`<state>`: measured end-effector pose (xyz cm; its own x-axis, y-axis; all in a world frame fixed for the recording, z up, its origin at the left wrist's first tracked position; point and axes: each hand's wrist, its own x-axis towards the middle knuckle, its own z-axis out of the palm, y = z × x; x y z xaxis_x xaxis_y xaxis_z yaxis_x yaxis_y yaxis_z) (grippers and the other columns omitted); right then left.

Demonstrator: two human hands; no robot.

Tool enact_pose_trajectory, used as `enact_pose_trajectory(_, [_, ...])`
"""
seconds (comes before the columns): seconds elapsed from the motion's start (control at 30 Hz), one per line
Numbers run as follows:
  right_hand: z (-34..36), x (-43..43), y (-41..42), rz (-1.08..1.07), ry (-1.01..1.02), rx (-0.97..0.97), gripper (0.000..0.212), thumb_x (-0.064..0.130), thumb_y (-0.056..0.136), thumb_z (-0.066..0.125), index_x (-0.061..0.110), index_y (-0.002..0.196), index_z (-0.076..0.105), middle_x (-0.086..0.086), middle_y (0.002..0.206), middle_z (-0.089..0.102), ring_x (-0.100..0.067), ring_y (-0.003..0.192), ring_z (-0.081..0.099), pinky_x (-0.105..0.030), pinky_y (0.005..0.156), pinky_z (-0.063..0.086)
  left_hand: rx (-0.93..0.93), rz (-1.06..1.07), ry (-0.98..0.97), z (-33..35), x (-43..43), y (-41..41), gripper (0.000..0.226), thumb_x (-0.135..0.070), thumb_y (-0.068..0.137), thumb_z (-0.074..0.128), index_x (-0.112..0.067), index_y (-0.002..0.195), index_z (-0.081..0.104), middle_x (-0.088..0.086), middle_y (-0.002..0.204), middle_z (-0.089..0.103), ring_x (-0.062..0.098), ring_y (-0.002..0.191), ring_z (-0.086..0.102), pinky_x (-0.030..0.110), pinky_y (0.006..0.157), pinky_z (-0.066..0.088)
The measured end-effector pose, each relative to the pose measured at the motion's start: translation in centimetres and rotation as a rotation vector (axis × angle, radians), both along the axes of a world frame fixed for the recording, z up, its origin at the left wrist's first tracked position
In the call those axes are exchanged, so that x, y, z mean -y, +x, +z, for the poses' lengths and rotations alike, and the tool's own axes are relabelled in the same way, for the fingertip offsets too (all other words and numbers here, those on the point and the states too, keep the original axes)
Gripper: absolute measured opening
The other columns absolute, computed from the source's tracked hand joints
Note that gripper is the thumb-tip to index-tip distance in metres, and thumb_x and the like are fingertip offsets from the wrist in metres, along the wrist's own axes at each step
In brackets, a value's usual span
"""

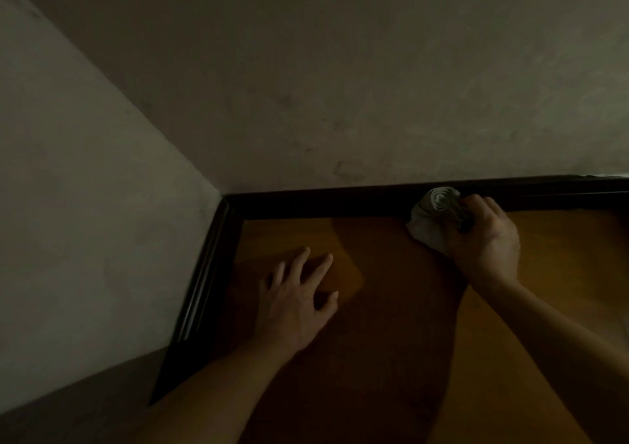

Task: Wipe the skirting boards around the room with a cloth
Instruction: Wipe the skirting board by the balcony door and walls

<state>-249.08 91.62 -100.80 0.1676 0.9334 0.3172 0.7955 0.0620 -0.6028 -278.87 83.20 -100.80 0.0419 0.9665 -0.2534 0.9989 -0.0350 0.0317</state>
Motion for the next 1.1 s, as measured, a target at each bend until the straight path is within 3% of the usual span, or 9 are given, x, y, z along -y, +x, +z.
enact_pose_trajectory(0.13, [-0.5,0.7,-0.1,-0.138,0.011,-0.078,0.017,0.023,0.084,0.067,0.015,0.089,0.052,-0.001,0.085,0.047,-0.025,0.072,0.048,-0.031,0.056,0.032,-0.007,-0.018,0.003,0.0,-0.1,-0.2,0.068,-0.078,0.087,0.015,-0.060,0.149,-0.007,-0.015,0.165,-0.004,0.029,0.148,0.011,0.056,0.111,0.025])
enact_pose_trajectory(0.3, [0.8,-0.3,-4.2,0.058,-0.030,0.032,0.025,0.030,0.087,0.068,0.010,0.100,0.058,-0.008,0.092,0.055,-0.029,0.073,0.054,-0.034,0.054,0.045,0.002,-0.020,-0.032,0.1,-0.4,-0.3,0.068,-0.074,0.092,0.030,-0.055,0.151,0.004,-0.012,0.166,-0.003,0.030,0.151,0.009,0.058,0.115,0.023])
enact_pose_trajectory(0.47, [0.3,0.2,-3.1,-0.014,-0.022,0.012,0.024,0.029,0.083,0.067,0.013,0.090,0.050,-0.005,0.086,0.048,-0.032,0.069,0.050,-0.032,0.052,0.035,0.035,-0.014,-0.012,0.4,-0.1,-0.2,0.067,-0.073,0.092,0.030,-0.056,0.151,0.004,-0.010,0.167,0.002,0.031,0.151,0.010,0.058,0.115,0.022])
enact_pose_trajectory(0.73, [1.0,-0.4,-4.7,0.077,-0.068,0.042,0.032,0.035,0.087,0.066,0.011,0.106,0.058,-0.008,0.094,0.056,-0.032,0.074,0.056,-0.030,0.055,0.038,-0.009,-0.047,-0.030,1.2,-1.5,0.6,0.065,-0.072,0.094,0.034,-0.047,0.153,0.020,-0.004,0.165,0.010,0.029,0.150,0.014,0.056,0.116,0.022])
enact_pose_trajectory(0.9, [0.8,0.2,0.0,0.005,-0.060,0.031,0.024,0.029,0.086,0.068,0.014,0.092,0.051,-0.006,0.086,0.049,-0.031,0.070,0.051,-0.034,0.052,0.040,0.031,-0.100,-0.032,1.3,-2.1,2.5,0.066,-0.072,0.095,0.033,-0.051,0.153,0.011,-0.005,0.167,0.005,0.030,0.151,0.014,0.057,0.118,0.018])
enact_pose_trajectory(1.0, [0.6,0.6,2.2,-0.116,-0.089,0.017,0.022,0.025,0.085,0.068,0.015,0.091,0.049,-0.005,0.086,0.046,-0.031,0.072,0.048,-0.034,0.056,0.039,0.056,-0.063,-0.017,0.9,-1.8,3.0,0.067,-0.072,0.095,0.030,-0.052,0.154,0.006,-0.008,0.167,0.002,0.029,0.152,0.012,0.055,0.119,0.017])
enact_pose_trajectory(1.1, [0.8,0.6,1.8,-0.083,-0.082,0.020,0.022,0.025,0.085,0.068,0.012,0.095,0.052,-0.006,0.088,0.047,-0.029,0.072,0.047,-0.034,0.056,0.038,0.050,-0.046,-0.006,0.6,-1.7,3.2,0.067,-0.073,0.094,0.028,-0.053,0.153,0.003,-0.011,0.167,-0.001,0.028,0.153,0.009,0.055,0.119,0.015])
